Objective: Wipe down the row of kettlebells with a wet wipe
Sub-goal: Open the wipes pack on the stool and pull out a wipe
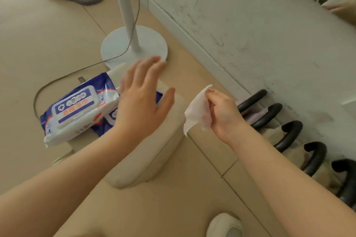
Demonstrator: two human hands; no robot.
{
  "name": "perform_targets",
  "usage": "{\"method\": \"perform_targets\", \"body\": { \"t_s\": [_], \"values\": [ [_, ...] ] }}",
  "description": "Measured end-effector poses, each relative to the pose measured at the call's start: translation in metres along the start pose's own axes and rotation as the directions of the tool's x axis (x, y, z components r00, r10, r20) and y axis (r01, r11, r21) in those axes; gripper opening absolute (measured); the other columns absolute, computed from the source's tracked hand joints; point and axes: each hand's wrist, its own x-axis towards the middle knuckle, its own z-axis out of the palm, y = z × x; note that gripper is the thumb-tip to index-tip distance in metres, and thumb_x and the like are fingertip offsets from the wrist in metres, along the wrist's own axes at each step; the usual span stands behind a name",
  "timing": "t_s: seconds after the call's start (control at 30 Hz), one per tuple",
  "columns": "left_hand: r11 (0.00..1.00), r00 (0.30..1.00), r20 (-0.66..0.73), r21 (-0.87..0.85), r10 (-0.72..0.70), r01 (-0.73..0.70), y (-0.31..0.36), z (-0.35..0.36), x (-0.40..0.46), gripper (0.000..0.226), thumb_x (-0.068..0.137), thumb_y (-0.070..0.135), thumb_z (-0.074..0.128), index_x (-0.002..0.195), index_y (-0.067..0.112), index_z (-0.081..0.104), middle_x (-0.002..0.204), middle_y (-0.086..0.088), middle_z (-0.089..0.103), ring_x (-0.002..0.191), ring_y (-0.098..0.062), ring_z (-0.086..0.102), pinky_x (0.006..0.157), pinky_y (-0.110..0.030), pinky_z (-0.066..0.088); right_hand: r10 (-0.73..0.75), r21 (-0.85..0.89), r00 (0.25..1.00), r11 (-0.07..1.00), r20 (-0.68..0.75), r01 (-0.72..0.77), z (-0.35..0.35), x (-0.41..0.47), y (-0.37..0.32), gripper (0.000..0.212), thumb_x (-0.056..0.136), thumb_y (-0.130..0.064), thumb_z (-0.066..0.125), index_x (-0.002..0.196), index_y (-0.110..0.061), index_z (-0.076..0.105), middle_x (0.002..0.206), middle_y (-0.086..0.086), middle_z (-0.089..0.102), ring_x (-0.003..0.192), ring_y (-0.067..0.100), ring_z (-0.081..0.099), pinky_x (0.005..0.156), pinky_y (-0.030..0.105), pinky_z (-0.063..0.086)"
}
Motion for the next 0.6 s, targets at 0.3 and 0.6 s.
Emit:
{"method": "perform_targets", "body": {
  "t_s": [0.3,0.6],
  "values": [
    [0.757,0.763,0.038,0.168,-0.645,0.632,-0.08,-0.036,-0.029,0.034,0.095,0.021,0.034,0.117,0.001,0.051,0.157,-0.015,0.015,0.131,-0.036,0.035,0.097,-0.039,0.03,0.065,-0.108,0.991,0.993,0.117,-0.053,0.076,0.017,0.027,0.025,0.097,-0.014,0.039,0.076,-0.017,0.053,0.07,0.002,0.054,0.065,0.015,0.052,0.048,0.022,0.042],
    [0.814,0.73,0.398,0.44,-0.555,0.379,-0.133,-0.069,-0.041,0.082,0.069,0.067,0.061,0.14,0.052,0.024,0.156,-0.001,0.019,0.141,-0.032,0.012,0.114,-0.048,0.014,0.044,-0.402,0.974,0.914,0.223,0.051,0.15,0.025,0.028,0.025,0.092,-0.033,0.051,0.079,-0.013,0.058,0.088,0.013,0.059,0.083,0.026,0.056,0.074,0.035,0.047]
  ]
}}
